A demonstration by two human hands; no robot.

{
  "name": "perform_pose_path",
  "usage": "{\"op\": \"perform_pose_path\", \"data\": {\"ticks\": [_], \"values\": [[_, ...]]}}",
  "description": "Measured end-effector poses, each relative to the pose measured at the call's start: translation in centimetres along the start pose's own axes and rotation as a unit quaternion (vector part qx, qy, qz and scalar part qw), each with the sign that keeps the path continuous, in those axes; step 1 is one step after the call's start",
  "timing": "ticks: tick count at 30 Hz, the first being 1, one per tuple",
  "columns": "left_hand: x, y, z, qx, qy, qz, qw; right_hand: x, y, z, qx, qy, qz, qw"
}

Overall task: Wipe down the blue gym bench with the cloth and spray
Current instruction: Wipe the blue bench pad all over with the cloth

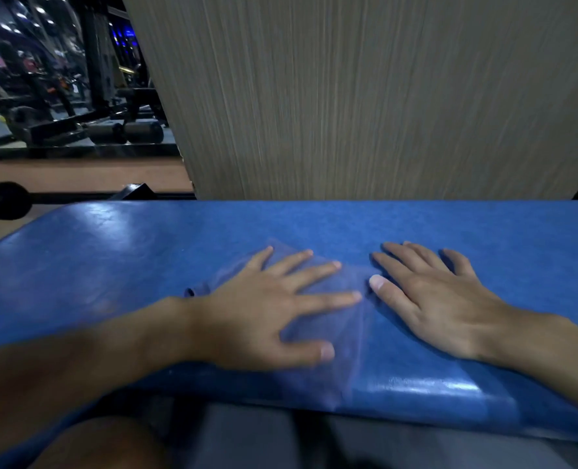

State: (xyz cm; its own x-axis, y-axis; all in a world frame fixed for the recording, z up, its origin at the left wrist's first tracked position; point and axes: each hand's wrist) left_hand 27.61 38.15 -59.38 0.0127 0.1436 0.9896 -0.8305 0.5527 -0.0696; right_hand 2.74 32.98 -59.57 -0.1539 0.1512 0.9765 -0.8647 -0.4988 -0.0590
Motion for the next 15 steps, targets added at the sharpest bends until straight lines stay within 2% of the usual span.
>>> {"op": "perform_pose_path", "data": {"ticks": [3, 6, 9, 12, 15], "values": [[0.5, -0.5, -0.5, -0.023, -0.009, -0.016, 1.0, 0.8, -0.8, 0.5, -0.006, 0.015, 0.018, 1.0], [0.0, -4.6, 2.0, 0.011, -0.003, -0.003, 1.0, 0.8, -2.3, 1.1, 0.001, 0.009, 0.035, 0.999], [-1.2, -11.3, 4.7, 0.117, 0.027, -0.023, 0.993, -0.5, -2.8, 1.3, 0.016, -0.019, 0.017, 1.0], [-1.5, -17.0, 6.4, 0.262, 0.055, -0.022, 0.963, -0.8, -2.7, 1.3, 0.017, -0.025, 0.021, 0.999], [-1.6, -18.0, 7.4, 0.323, 0.046, -0.009, 0.945, -0.5, -2.8, 1.3, 0.013, -0.028, 0.017, 0.999]]}}
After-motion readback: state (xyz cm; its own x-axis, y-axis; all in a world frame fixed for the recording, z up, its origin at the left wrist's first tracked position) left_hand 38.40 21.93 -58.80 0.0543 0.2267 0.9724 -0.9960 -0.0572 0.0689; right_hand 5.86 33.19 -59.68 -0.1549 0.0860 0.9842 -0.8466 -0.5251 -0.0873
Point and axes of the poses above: each hand's wrist, its own z-axis towards the middle knuckle, its own x-axis out of the back of the hand, y = z × x, and after that the axes turned 12 degrees about y, right-handed
